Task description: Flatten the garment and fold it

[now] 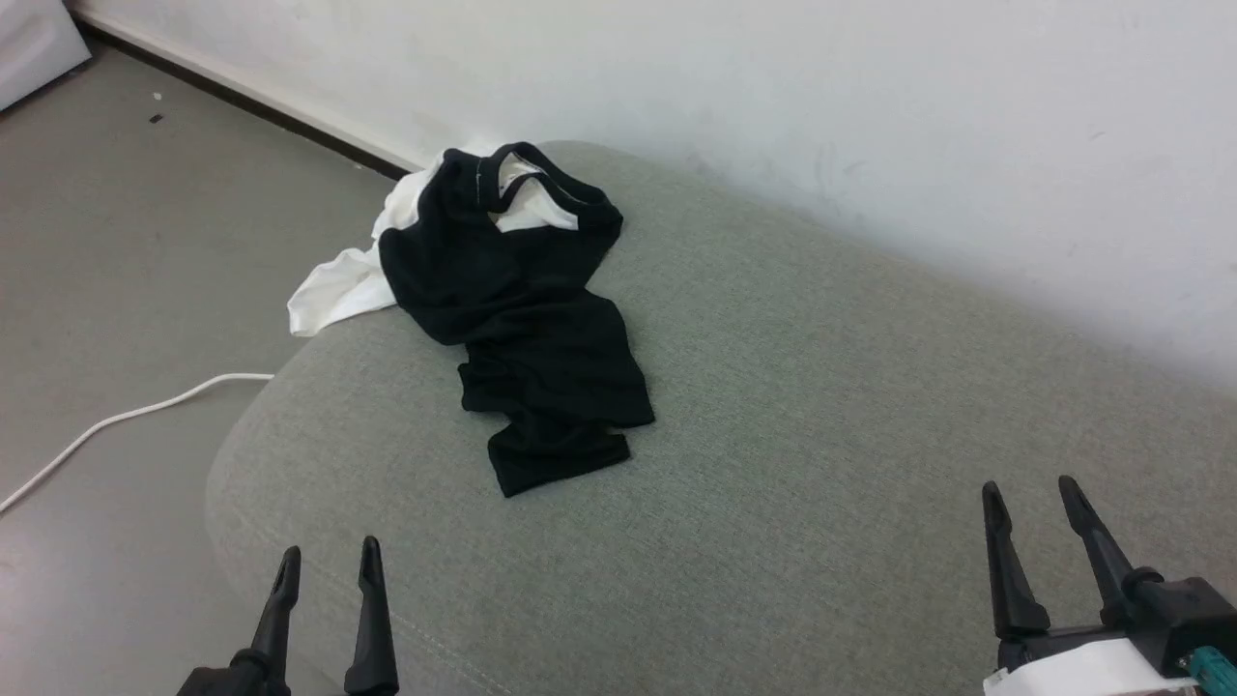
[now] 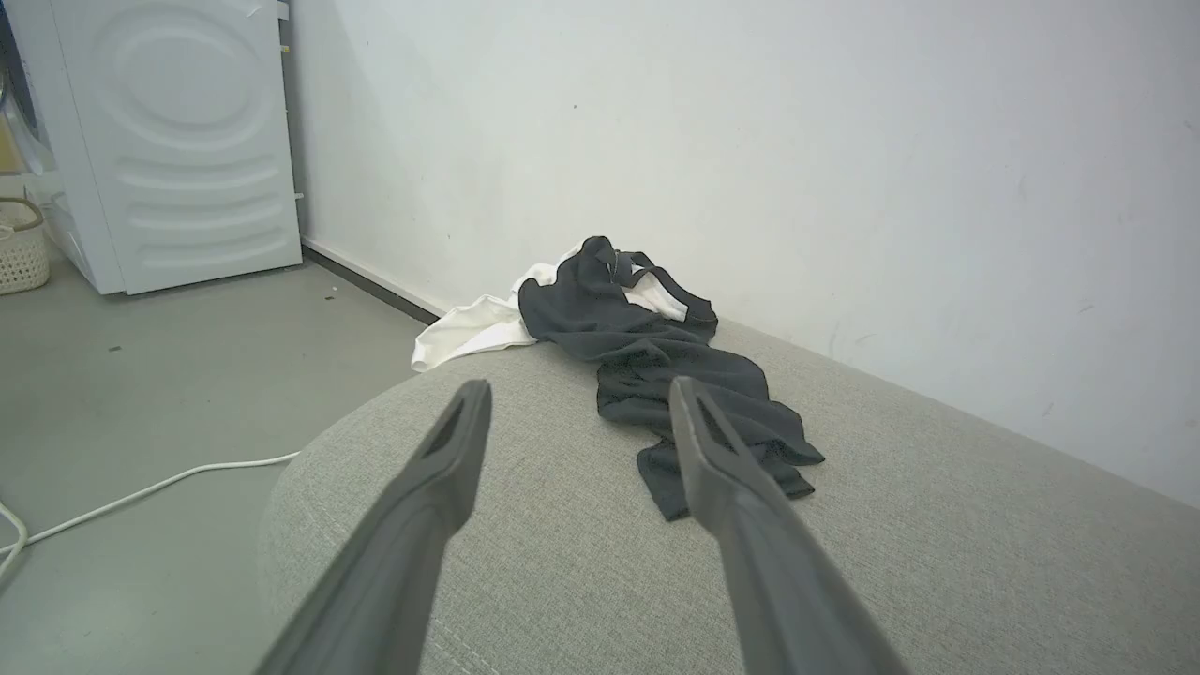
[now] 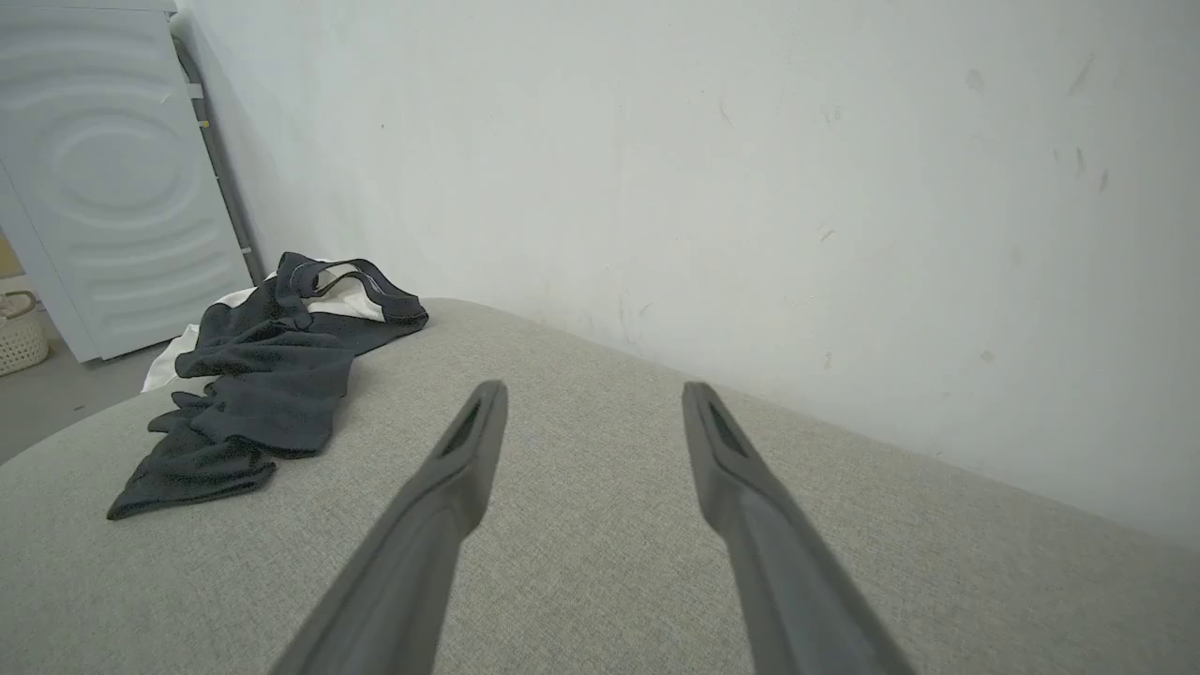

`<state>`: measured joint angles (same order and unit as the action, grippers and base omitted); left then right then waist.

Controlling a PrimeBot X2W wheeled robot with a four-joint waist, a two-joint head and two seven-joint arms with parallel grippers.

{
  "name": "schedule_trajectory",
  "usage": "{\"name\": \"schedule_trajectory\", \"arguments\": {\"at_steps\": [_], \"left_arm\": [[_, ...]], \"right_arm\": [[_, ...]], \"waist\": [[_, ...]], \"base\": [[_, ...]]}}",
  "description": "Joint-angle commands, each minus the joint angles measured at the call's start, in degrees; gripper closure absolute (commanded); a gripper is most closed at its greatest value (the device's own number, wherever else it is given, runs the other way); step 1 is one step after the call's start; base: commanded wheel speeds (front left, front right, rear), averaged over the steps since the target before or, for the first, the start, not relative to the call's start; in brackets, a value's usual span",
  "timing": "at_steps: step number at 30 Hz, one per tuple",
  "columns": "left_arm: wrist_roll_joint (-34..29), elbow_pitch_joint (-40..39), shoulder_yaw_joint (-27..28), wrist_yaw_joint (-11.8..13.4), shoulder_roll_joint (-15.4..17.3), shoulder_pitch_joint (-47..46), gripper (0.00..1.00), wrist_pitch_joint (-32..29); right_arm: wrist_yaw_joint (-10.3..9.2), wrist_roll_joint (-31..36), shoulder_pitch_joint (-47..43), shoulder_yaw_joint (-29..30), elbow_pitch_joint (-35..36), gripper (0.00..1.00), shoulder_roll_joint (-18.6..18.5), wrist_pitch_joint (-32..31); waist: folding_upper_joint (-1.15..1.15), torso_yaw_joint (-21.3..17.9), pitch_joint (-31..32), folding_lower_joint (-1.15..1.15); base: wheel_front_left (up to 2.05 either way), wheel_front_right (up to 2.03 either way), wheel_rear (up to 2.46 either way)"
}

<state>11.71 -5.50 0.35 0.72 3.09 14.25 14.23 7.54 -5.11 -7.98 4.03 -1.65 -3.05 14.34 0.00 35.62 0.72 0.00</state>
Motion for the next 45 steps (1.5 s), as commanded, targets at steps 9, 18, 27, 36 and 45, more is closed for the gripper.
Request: {"name": "schedule_trajectory", "arguments": {"at_steps": [9,18,27,36,45], "left_arm": [[1.0,-0.1,0.2,0.3,-0.2,0.7,0.00,0.8],[2.0,-2.0,0.4,0.3,-0.2,-0.6,0.00,0.8],[6.5,-11.6,1.8,-2.3,6.4,-12.7,0.00,-7.0],[10.1,-7.2,3.1,-5.2,16.0,-36.1,0.00,-21.9],[15.7,10.3,0.8,-7.3,22.7,-53.4,0.00,-34.4]], "right_arm": [[-0.05,0.0,-0.6,0.4,0.1,0.00,0.2,0.5],[-0.05,-0.1,-0.5,0.7,0.5,0.00,0.2,0.3],[-0.05,0.9,0.3,1.8,3.2,0.00,0.2,-1.4],[-0.05,3.6,2.3,2.8,7.9,0.00,0.2,-4.6],[-0.05,6.7,4.8,2.9,12.8,0.00,0.2,-7.8]], "waist": [[0.00,0.5,-0.6,0.00],[0.00,0.2,-1.1,0.00],[0.00,-0.2,-3.7,0.00],[0.00,-2.9,-9.4,0.00],[0.00,-7.3,-15.9,0.00]], "base": [[0.00,0.00,0.00],[0.00,0.00,0.00],[0.00,0.00,0.00],[0.00,0.00,0.00],[0.00,0.00,0.00]]}}
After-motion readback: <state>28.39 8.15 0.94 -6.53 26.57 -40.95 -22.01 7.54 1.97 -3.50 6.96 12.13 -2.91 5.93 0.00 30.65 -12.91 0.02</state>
